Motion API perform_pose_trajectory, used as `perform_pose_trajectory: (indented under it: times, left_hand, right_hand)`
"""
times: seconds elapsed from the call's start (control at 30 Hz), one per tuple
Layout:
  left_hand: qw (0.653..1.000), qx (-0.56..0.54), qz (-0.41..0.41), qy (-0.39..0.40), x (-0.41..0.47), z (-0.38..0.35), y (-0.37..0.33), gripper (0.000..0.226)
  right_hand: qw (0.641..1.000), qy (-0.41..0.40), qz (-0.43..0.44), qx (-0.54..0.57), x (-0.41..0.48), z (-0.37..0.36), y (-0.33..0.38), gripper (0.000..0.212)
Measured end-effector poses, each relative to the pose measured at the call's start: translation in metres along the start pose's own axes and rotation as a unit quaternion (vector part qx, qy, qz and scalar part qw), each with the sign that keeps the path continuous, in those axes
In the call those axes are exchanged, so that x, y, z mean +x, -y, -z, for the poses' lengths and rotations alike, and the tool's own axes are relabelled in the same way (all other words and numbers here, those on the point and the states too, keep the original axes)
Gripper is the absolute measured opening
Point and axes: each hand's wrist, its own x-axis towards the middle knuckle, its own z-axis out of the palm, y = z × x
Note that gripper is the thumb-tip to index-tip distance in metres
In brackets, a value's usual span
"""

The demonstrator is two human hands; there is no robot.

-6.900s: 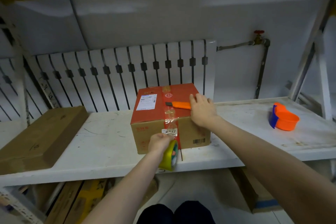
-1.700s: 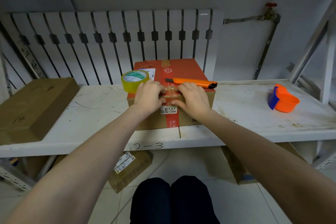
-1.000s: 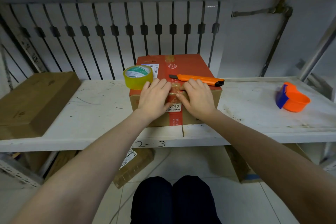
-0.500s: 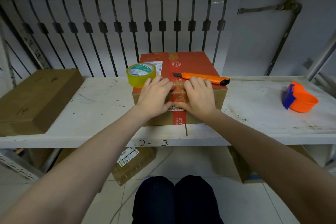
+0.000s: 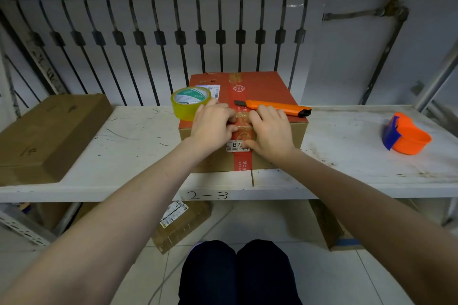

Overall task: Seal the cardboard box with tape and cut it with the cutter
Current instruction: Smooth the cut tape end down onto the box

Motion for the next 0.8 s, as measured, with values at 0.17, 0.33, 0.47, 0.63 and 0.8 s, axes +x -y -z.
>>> perform_pose_trajectory:
  times: [0.17, 0.33, 0.47, 0.63, 0.8]
  left_hand:
    - [0.999, 0.034, 0.0, 0.018, 0.006, 0.003, -0.006, 0.018]
    - [0.998, 0.052, -0.004, 0.033, 0.007, 0.007, -0.009, 0.022]
    - [0.999, 0.028, 0.008, 0.031, 0.007, 0.008, -0.005, 0.016]
    - [0.998, 0.032, 0.016, 0.044, 0.01, 0.008, -0.008, 0.021]
    - [0.997, 0.05, 0.021, 0.062, 0.008, 0.003, -0.006, 0.035]
  right_hand:
    - [0.999, -0.014, 0.032, 0.032, 0.002, 0.002, -0.008, 0.042]
    - [0.998, 0.016, 0.048, 0.048, 0.011, 0.018, -0.016, 0.033]
    - [0.993, 0.11, 0.038, 0.003, 0.022, 0.025, -0.008, 0.061]
    - [0.99, 0.133, 0.052, 0.015, 0.028, 0.029, -0.006, 0.052]
    - [0.987, 0.153, 0.045, 0.026, 0.023, 0.023, -0.003, 0.06]
